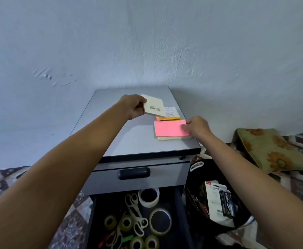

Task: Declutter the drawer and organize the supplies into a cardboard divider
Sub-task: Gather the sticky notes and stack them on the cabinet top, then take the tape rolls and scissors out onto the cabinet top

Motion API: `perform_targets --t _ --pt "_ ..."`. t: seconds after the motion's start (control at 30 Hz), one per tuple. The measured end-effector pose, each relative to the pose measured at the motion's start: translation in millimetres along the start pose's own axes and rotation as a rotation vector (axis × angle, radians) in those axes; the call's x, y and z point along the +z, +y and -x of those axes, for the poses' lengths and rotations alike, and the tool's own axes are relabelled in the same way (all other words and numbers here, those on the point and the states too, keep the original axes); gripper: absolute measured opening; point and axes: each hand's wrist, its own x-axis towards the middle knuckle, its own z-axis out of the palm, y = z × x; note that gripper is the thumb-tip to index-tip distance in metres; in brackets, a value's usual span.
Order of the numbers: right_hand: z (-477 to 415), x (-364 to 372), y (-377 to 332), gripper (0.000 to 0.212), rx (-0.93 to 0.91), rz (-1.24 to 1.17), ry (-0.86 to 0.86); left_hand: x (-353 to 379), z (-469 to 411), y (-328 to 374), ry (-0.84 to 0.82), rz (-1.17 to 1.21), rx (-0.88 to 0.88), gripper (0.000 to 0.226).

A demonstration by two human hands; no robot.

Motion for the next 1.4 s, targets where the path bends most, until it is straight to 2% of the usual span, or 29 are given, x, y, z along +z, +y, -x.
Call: perform_targets --t 0.07,0.17,0.23,0.27,0.37,0.43,0.57,0.67,0.83,1.03,1.17,1.3,1.4 --pt "-1.9 0.0 3.9 0.027 0.002 -0.018 -0.02 17.1 -13.2 1.8 -0.005 -0.002 0.008 0.014" --pt "-0.9 0.2 7.1 0.025 -0.007 -0.016 -0.004 39.7 -29.3 -1.5 0.013 -0.029 0.013 0.005" --pt "-2.1 0.7 8.2 0.027 -0.009 -0.023 0.001 47.4 -45.6 -8.4 0.054 -0.101 0.017 0.015" --pt "-2.3 0.5 8.0 0.025 -0.013 -0.025 0.001 48.5 -53.6 -13.2 0.101 -0.204 0.037 0.021" --pt "-2.2 0.7 8.8 0.029 -0.03 -0.048 0.004 45.3 -64.1 -25.2 0.219 -0.705 0.161 0.025" --pt "-2.4 1.3 10.2 0.029 -0.044 -0.052 0.015 43.0 -63.9 -30.3 0.217 -0.85 0.205 0.023" --pt "-0.1 0.2 10.8 0.035 -0.043 -0.072 0.042 38.3 -61.0 -34.8 0.195 -0.749 0.211 0.024" --pt "5.8 -1.7 9.4 0.033 -0.072 -0.059 0.07 27.6 -45.1 -32.6 0.186 -0.63 0.214 0.014" --pt "48.3 -6.3 -9.2 0.038 -0.211 -0.131 0.12 -2.8 21.6 -39.5 -0.003 -0.727 0.362 0.018" --pt "123.4 26.2 -15.4 0.027 -0.274 -0.207 -0.091 -58.9 100.9 -101.3 -0.175 -0.768 0.37 0.009" --pt "154.2 76.9 12.4 0.026 -0.226 -0.163 -0.247 -95.1 119.6 -164.7 -0.218 -1.007 0.352 0.017" --pt "161.8 138.6 53.3 0.029 -0.105 -0.061 -0.393 -123.8 112.8 -228.6 -0.275 -1.13 0.127 0.027" --pt "158.5 184.4 82.6 0.041 -0.041 0.072 -0.499 -141.2 101.5 -268.7 -0.31 -1.192 -0.046 0.029"
